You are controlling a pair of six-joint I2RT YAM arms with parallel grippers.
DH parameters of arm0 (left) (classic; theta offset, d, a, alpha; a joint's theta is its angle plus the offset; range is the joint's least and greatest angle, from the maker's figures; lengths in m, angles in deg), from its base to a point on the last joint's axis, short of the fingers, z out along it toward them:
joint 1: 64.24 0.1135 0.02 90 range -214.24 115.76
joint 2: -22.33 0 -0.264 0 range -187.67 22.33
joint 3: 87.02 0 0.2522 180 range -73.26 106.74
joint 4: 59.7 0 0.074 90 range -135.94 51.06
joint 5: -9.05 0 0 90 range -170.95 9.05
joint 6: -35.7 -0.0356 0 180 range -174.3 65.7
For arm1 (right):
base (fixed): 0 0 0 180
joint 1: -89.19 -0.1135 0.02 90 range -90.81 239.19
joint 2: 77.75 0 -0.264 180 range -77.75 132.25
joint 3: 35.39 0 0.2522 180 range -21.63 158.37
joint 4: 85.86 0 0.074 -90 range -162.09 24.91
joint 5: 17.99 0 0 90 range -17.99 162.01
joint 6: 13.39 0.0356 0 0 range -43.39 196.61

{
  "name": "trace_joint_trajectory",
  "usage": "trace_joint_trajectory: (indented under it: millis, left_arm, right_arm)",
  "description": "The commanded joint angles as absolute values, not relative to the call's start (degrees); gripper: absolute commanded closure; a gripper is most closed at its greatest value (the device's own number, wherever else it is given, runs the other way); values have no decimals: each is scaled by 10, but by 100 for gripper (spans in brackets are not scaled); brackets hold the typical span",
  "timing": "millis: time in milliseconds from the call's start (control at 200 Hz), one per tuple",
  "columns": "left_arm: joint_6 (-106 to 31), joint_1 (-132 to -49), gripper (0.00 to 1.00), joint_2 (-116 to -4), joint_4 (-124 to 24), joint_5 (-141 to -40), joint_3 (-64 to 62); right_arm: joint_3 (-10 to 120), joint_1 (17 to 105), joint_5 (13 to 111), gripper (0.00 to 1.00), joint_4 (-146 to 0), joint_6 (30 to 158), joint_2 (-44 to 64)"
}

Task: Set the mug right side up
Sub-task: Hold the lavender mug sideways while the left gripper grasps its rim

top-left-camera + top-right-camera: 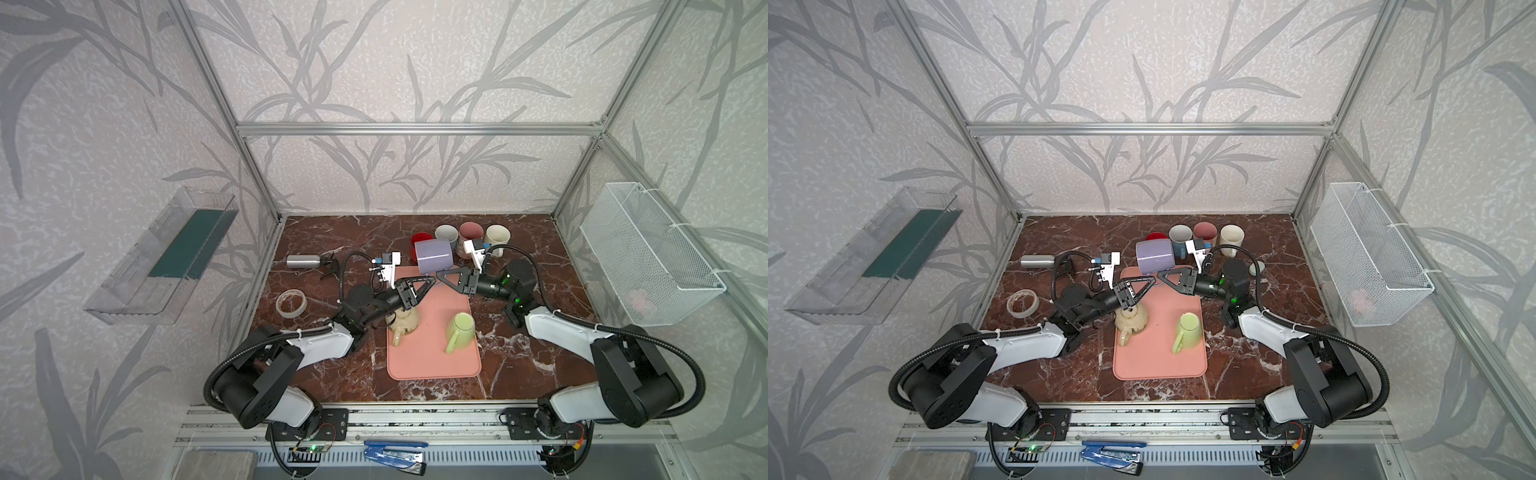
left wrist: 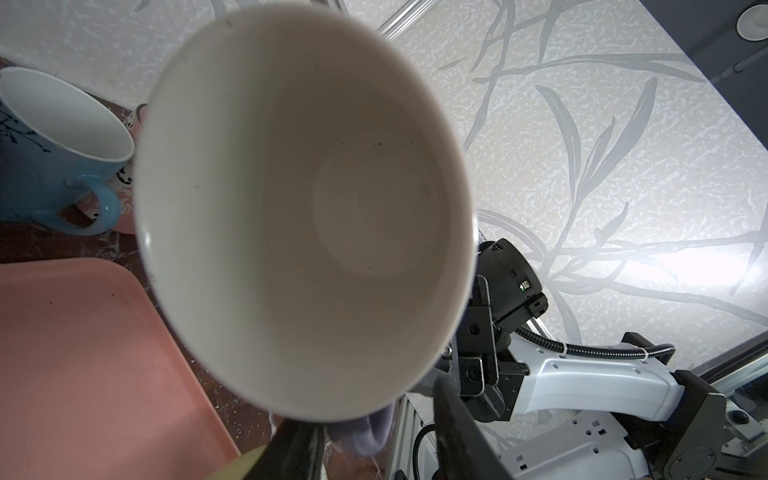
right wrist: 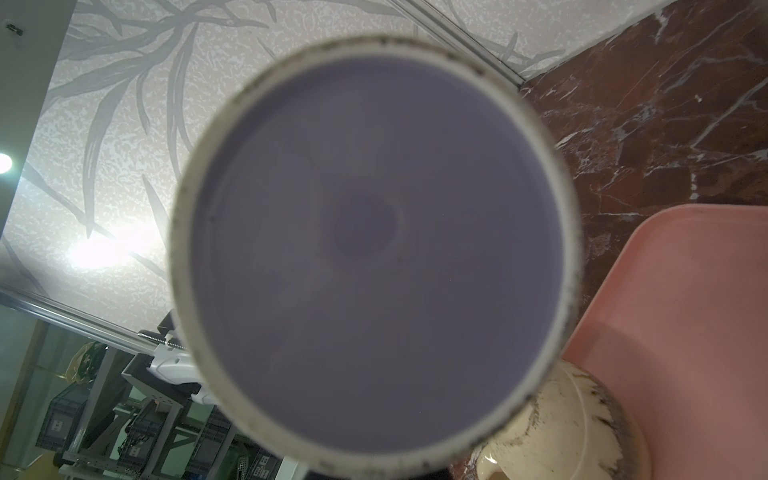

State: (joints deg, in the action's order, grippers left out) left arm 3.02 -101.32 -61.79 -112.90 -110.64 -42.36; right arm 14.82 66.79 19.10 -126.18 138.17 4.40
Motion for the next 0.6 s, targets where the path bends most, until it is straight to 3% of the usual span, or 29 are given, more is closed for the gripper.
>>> trace_joint_trajectory:
  millis: [0,595]
  left_arm:
    - [48,-1012,61,-633,-1177,-1118,-409]
    - [63,-1011,82,-658,-1199,-1122,-397]
  right_arm:
    - [153,670,168,100,-1357,1386,41]
    - [140,667,153,100,-1425,1423,61]
